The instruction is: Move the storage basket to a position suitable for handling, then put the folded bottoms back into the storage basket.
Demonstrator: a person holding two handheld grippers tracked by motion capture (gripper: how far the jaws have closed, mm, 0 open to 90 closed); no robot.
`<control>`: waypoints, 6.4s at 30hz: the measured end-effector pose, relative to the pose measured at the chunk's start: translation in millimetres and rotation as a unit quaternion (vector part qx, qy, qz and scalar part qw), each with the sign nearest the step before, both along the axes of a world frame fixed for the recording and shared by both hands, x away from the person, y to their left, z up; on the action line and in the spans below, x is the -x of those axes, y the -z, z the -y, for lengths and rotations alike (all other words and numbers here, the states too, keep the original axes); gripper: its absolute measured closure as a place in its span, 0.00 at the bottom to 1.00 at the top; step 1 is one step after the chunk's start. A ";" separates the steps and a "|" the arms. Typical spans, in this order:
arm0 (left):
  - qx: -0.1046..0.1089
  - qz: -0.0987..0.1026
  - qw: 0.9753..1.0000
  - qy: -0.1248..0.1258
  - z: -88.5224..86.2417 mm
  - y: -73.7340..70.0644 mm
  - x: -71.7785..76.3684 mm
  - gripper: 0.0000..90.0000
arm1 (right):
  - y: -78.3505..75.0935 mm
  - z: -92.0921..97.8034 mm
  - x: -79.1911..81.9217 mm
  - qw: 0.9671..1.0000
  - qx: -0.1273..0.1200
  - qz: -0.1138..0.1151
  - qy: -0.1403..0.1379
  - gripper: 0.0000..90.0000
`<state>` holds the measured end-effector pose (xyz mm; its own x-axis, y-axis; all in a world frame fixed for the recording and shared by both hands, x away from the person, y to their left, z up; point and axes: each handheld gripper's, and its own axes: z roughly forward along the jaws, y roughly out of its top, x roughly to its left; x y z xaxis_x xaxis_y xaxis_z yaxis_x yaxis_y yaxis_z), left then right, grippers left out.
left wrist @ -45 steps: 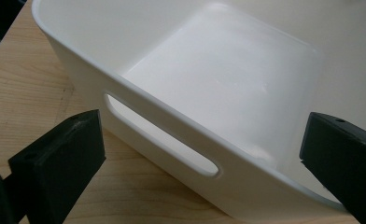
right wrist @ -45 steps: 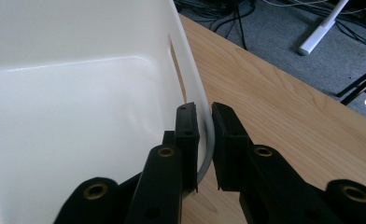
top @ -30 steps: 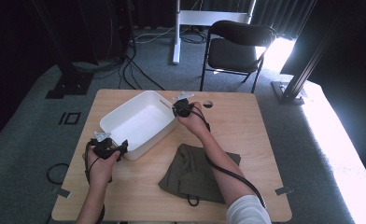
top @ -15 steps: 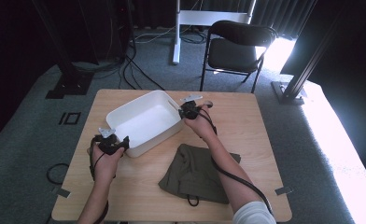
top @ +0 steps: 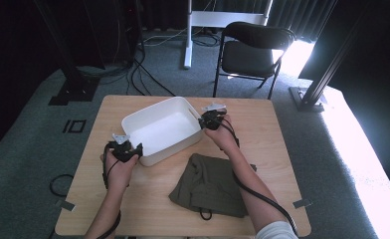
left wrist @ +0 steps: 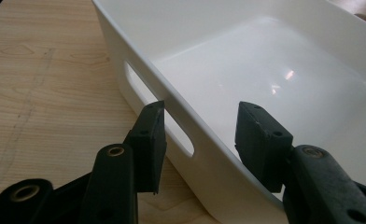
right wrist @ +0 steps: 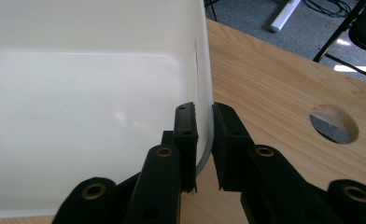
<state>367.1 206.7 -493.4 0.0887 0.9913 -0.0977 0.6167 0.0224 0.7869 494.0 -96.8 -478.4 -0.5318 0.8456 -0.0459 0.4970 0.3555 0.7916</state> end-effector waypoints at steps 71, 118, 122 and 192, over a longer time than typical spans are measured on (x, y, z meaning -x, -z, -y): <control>-0.042 0.014 0.992 0.120 117.1 2.5 -58.0 0.74 | 0.8 144.1 63.2 0.990 -0.043 -0.013 0.137 0.91; -0.021 -0.002 0.985 0.172 149.0 0.0 -72.6 0.68 | -0.8 186.8 83.4 0.980 -0.081 0.017 0.180 0.68; -0.019 -0.005 0.984 0.179 146.1 -2.8 -71.6 0.59 | -4.8 187.0 81.6 0.982 -0.108 0.029 0.151 0.48; -0.008 -0.040 0.942 0.333 142.2 20.7 40.5 0.22 | 41.6 155.1 197.1 0.996 -0.077 0.014 0.051 0.21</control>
